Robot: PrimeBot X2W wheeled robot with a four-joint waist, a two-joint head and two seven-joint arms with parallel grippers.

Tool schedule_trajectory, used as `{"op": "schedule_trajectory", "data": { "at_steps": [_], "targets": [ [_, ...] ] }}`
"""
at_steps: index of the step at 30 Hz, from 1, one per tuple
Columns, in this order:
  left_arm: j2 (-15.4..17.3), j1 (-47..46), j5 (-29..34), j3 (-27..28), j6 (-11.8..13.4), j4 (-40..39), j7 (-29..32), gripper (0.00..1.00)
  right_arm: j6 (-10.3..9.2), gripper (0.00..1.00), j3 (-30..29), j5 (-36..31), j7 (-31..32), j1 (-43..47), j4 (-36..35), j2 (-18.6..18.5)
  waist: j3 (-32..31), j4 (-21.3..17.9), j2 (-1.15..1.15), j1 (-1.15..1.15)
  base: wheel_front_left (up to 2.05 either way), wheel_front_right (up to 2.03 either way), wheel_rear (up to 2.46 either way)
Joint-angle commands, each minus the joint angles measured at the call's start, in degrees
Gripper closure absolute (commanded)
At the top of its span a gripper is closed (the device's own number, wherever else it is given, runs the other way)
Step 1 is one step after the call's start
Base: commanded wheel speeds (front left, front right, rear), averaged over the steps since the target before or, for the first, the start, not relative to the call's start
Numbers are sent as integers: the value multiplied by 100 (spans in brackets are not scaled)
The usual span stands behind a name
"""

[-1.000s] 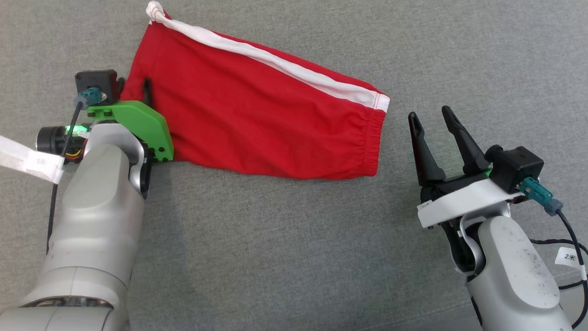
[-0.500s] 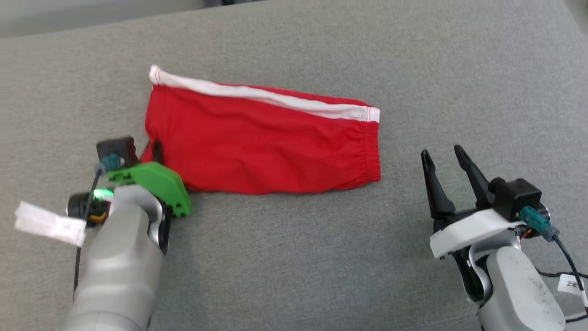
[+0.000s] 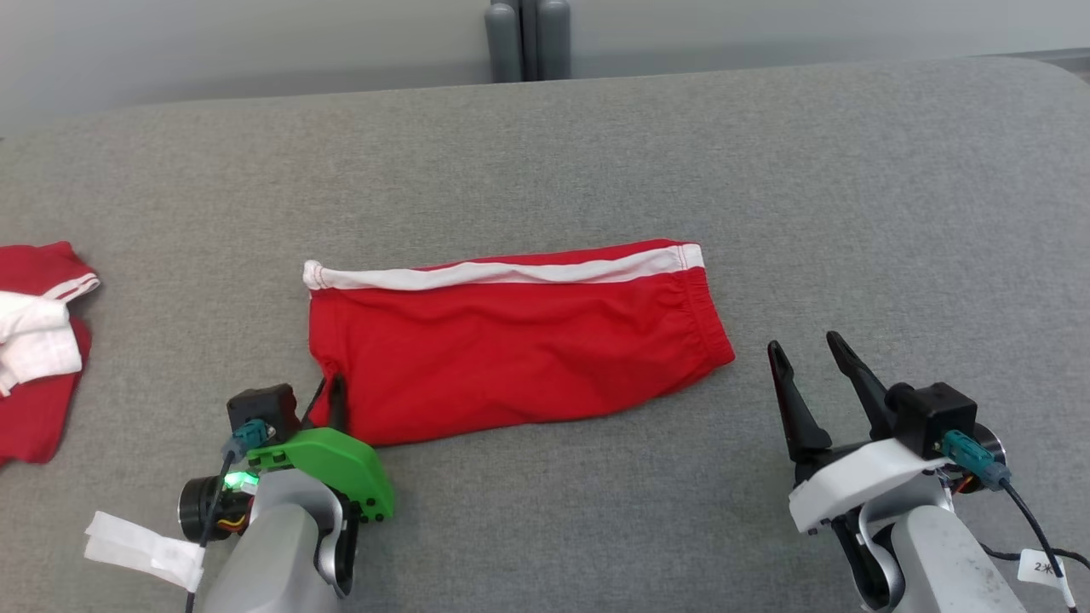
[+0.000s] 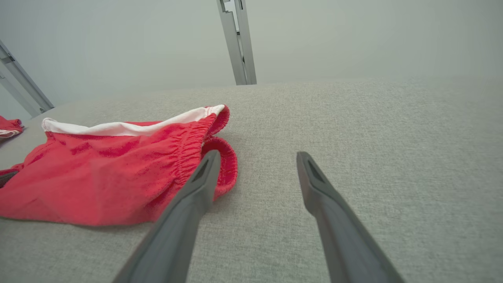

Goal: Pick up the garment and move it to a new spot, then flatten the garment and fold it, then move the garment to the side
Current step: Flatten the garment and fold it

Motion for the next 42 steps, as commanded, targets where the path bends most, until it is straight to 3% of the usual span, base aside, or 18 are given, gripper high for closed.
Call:
{"op": "schedule_trajectory", "data": {
  "at_steps": [1, 7, 12, 22, 23, 25, 26, 30, 34, 42],
  "targets": [
    [31, 177, -121, -121, 104, -226, 3, 0, -9, 0, 68, 46, -24, -113, -25, -20, -101, 261, 0, 0, 0, 0, 0],
    [29, 555, -437, -755, 450, -1064, 1, 0, -9, 0, 355, 161, -18, -561, 237, -25, -25, 554, 0, 0, 0, 0, 0],
    [27, 667, -581, -1190, 611, -1322, 1, 0, -9, 0, 216, 4, -18, -846, 1025, -23, 23, 787, 0, 0, 0, 0, 0],
    [27, 632, -759, -1409, 780, -1427, 1, 0, -9, 0, -99, 379, -10, -725, 2267, -24, 91, 918, 0, 0, 0, 0, 0],
    [26, 623, -757, -1418, 790, -1436, 1, 0, -9, 22, -70, 418, -4, -727, 2347, -24, 98, 914, 0, 0, 0, 0, 0],
    [26, 605, -725, -1444, 783, -1467, 1, 0, -9, 82, 29, 560, 14, -761, 2463, -21, 114, 899, 0, 0, 0, 0, 0],
    [26, 600, -705, -1448, 788, -1478, 1, 0, -9, 100, 79, 612, 18, -778, 2485, -20, 121, 892, 0, 0, 0, 0, 0],
    [27, 574, -664, -1464, 813, -1534, 1, 0, -9, 100, 215, 842, 22, -837, 2454, 0, 145, 858, 0, 0, 0, 0, 0],
    [27, 615, -636, -1430, 818, -1549, 1, 0, -13, 100, -64, 953, 1, -813, 2349, -36, 119, 784, 0, 0, 0, 0, 0],
    [26, 778, -549, -1365, 766, -1496, 1, 0, -14, 100, -1383, 425, -13, -681, 2134, -148, -41, 486, 0, 0, 0, 0, 0]
  ]
}}
